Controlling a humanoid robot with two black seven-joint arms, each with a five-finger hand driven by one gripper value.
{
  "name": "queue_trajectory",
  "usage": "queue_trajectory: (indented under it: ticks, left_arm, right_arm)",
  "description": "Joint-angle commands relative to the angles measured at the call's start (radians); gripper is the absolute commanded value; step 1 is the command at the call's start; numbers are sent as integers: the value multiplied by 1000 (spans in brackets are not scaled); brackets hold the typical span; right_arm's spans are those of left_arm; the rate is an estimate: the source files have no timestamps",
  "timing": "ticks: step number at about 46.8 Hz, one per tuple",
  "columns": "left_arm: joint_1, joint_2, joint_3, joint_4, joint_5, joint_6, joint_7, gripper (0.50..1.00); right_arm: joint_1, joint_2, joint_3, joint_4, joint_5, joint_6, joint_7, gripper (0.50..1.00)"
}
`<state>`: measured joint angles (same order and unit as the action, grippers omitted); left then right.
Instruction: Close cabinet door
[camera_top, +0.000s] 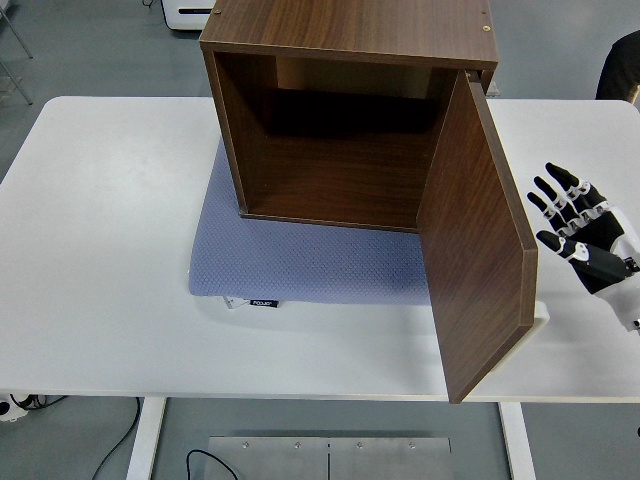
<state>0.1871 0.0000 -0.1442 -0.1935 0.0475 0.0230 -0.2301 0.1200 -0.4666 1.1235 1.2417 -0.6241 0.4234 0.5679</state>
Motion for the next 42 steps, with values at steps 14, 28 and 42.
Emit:
queue_trajectory:
  ticks: [14, 28, 42]
  left_arm:
    - [0, 0, 0, 0, 0, 0, 0, 1000]
    - [0, 0, 0, 0, 0, 0, 0, 1000]
    - [0, 0, 0, 0, 0, 0, 0, 1000]
  right_arm:
    - [1, 0, -45, 30, -35, 15, 0, 1000]
    - [3, -1, -73, 59, -66, 20, 0, 1000]
    - [7, -1, -100, 84, -85, 28, -2, 1000]
